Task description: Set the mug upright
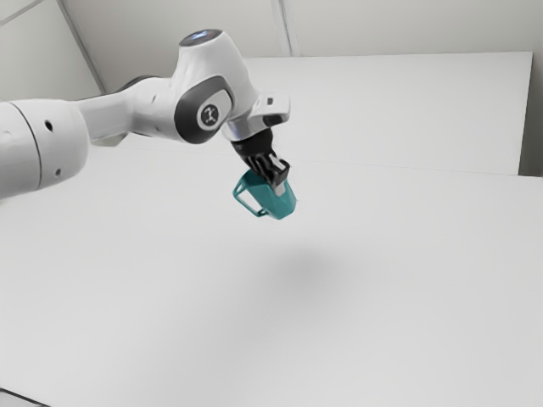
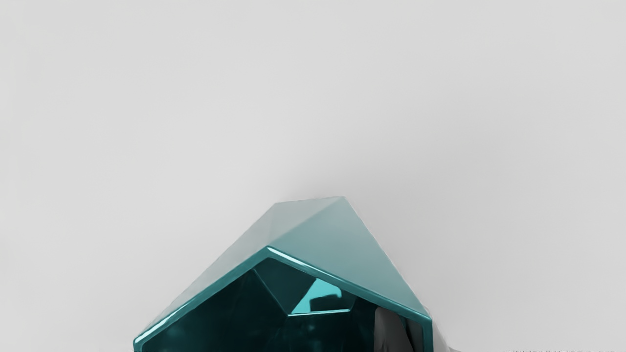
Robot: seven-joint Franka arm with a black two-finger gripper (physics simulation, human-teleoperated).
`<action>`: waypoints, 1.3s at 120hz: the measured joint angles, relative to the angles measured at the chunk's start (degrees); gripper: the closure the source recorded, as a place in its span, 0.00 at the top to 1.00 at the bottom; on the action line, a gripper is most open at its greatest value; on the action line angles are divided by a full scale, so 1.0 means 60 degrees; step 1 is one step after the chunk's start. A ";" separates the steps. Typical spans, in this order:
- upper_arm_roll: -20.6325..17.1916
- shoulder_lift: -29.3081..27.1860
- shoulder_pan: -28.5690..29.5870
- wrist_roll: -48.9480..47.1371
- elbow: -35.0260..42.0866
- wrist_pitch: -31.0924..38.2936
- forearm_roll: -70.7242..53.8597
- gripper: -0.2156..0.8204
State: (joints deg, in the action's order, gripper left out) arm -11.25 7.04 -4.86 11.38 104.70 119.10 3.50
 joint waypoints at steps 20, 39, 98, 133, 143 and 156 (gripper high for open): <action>0.0841 0.0040 0.0117 -0.0280 -0.0082 -0.0305 -0.0171 0.05; 0.1228 0.0193 0.0251 -0.0411 -0.0260 -0.0587 -0.0251 0.05; 0.1387 0.0639 0.0312 -0.0677 0.1149 0.0091 -0.0503 0.05; 0.1392 0.1123 0.0298 -0.0799 0.1158 0.0501 -0.0711 0.05; 0.1392 0.1208 0.0302 -0.0831 0.1160 0.0550 -0.0720 0.07; 0.1392 0.1288 0.0300 -0.0871 0.1164 0.0589 -0.0718 0.10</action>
State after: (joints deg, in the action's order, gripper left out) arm -2.90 14.77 -3.06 6.16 111.69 122.63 -0.81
